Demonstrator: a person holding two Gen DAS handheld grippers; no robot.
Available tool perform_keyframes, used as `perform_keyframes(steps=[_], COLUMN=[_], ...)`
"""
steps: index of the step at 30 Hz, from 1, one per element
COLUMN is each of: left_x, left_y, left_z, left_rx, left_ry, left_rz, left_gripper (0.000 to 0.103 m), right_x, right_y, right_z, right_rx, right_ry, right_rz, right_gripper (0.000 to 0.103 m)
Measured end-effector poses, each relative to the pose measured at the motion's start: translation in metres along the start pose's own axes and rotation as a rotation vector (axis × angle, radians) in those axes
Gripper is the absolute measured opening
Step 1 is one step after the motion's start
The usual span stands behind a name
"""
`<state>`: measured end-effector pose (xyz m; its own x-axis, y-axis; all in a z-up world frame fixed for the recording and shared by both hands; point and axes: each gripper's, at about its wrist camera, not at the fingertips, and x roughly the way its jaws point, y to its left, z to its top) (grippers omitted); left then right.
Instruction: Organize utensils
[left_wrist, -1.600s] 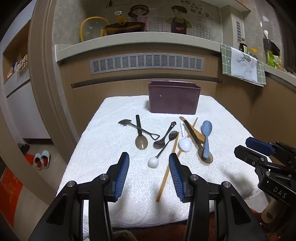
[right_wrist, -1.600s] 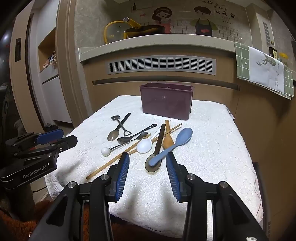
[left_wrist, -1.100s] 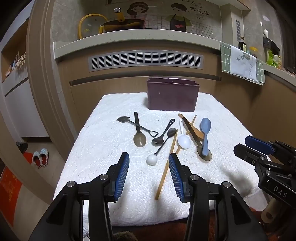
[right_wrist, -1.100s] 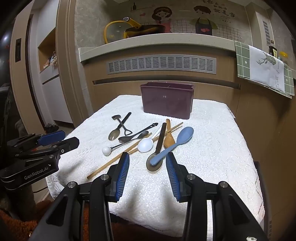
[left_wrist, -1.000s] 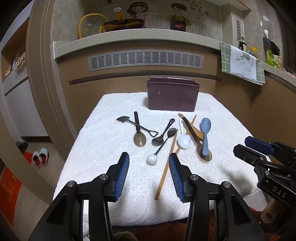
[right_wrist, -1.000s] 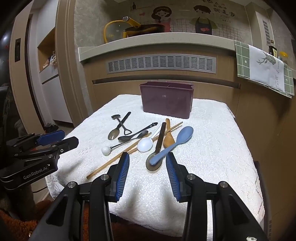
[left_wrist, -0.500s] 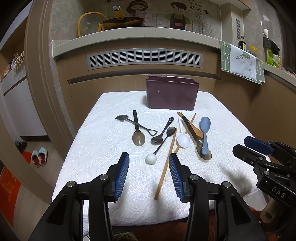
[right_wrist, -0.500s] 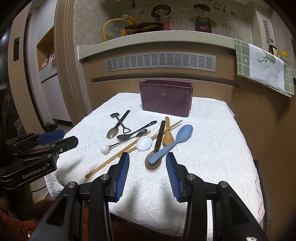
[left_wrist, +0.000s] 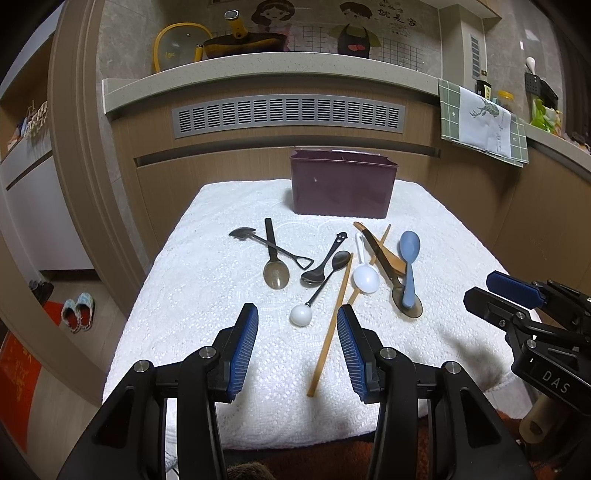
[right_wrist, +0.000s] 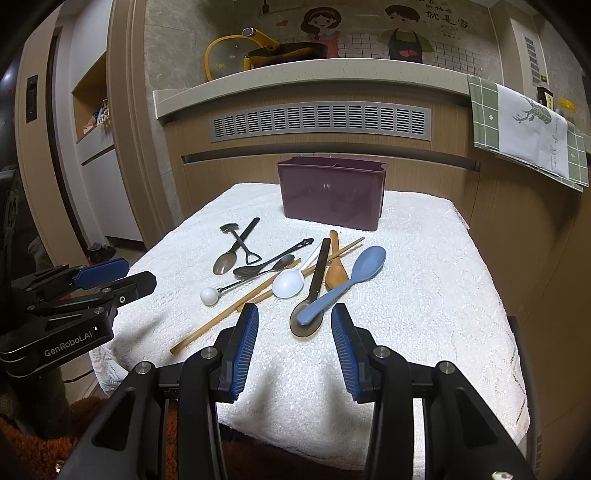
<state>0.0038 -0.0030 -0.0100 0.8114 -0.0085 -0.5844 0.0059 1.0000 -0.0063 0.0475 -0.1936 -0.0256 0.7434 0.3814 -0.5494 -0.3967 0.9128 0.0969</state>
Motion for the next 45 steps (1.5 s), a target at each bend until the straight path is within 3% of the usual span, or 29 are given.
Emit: perform_keyframes(steps=[38,45], left_x=[0.0,0.009], left_y=[0.0,0.008], left_z=[0.001,0.003], left_rx=[-0.001,-0.018], left_ry=[0.004,0.019], left_rz=[-0.003,-0.064], left_gripper=[0.046,0.046], right_x=[0.003,0.003], right_y=[0.0,-0.004], right_z=[-0.003,-0.002], right_rx=[0.006,0.015], right_ry=[0.008,0.001], right_rz=[-0.001,0.0], right_gripper=[0.039,0.038])
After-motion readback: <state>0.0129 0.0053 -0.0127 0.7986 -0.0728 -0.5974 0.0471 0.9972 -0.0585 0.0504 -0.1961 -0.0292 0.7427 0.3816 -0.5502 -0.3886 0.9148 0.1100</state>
